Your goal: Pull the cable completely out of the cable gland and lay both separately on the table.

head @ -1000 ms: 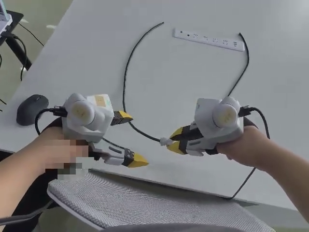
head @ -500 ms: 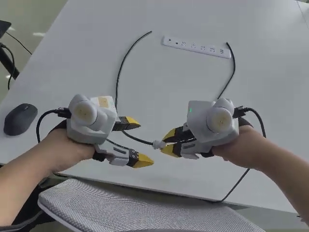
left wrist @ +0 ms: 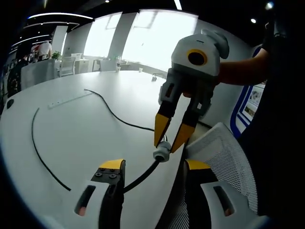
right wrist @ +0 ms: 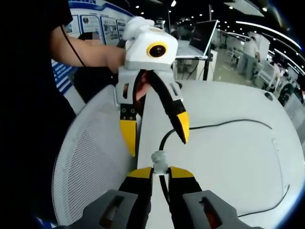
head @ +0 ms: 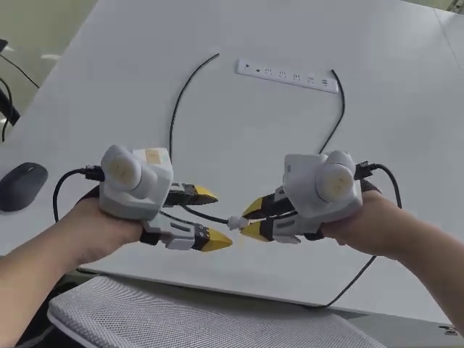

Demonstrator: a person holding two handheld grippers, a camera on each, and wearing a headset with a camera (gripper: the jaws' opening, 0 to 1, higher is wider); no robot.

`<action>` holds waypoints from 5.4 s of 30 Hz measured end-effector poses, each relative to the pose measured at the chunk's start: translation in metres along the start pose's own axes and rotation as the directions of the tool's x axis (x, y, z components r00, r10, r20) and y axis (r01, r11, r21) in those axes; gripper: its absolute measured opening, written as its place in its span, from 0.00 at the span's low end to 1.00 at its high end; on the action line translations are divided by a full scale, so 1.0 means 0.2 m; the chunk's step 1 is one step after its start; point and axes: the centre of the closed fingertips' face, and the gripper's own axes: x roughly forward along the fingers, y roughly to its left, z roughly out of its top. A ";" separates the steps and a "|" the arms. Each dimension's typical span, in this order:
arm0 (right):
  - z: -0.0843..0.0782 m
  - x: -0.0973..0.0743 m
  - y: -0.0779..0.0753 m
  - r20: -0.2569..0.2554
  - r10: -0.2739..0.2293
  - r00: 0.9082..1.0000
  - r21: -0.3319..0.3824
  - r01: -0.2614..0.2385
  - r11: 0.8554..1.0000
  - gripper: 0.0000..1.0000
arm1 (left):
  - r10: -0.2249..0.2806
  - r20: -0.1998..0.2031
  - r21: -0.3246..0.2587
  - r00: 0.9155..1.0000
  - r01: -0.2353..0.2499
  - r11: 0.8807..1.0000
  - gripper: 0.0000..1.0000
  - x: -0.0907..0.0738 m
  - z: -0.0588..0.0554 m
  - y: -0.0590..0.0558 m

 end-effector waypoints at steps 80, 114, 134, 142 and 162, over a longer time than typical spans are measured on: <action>0.04 -0.17 -0.03 0.416 0.254 0.873 0.458 -0.442 0.771 0.12 | -0.092 0.033 0.185 0.995 0.085 0.979 0.15 0.04 0.13 -0.13; 0.04 -0.16 0.05 0.334 0.329 0.883 0.342 -0.439 0.831 0.07 | -0.118 0.026 0.158 0.993 0.113 0.981 0.14 0.06 0.15 -0.15; 0.04 -0.14 0.05 0.203 0.028 0.979 -0.011 -0.027 1.000 0.07 | -0.160 0.028 0.084 0.987 0.157 0.984 0.15 0.05 0.12 -0.14; 0.04 -0.13 0.06 0.201 -0.028 0.979 -0.069 0.043 0.997 0.07 | -0.168 0.030 0.079 0.985 0.165 0.983 0.15 0.04 0.11 -0.15; 0.05 -0.21 0.06 0.310 0.150 0.939 0.345 -0.258 0.902 0.22 | -0.195 0.017 0.181 0.981 0.189 0.965 0.15 0.05 0.12 -0.21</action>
